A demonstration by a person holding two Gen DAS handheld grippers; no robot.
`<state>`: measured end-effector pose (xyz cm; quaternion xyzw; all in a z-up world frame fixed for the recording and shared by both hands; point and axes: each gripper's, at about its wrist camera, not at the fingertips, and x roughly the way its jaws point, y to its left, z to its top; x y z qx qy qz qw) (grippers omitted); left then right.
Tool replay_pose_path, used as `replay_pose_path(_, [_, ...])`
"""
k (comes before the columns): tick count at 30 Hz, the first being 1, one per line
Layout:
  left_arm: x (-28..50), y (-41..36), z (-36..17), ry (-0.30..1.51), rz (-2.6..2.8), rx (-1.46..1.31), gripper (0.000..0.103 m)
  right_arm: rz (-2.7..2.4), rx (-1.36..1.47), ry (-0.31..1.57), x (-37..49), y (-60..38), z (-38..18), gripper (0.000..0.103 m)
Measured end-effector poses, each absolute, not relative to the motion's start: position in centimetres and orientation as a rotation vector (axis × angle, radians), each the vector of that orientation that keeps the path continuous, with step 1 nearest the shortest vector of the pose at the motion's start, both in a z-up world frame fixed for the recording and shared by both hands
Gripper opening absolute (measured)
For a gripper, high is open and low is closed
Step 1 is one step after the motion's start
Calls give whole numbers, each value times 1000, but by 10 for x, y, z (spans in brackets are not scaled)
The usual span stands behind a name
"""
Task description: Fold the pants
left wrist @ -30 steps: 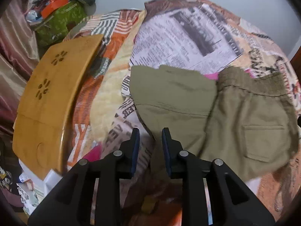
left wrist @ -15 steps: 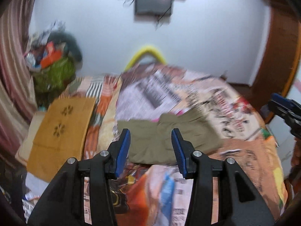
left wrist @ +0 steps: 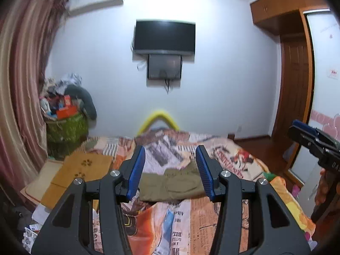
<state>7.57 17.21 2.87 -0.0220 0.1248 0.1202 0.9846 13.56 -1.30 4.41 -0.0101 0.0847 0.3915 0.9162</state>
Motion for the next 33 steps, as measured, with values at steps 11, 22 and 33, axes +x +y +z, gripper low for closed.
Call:
replay_pose_path(11, [23, 129, 24, 150, 239, -3, 74, 807, 18, 123, 100, -18, 31, 69])
replay_pose_path(22, [11, 118, 13, 127, 265, -1, 103, 722, 5, 99, 84, -26, 29, 102])
replay_pose_path(33, [12, 122, 7, 139, 259, -27, 103, 709, -1, 104, 78, -27, 24, 102])
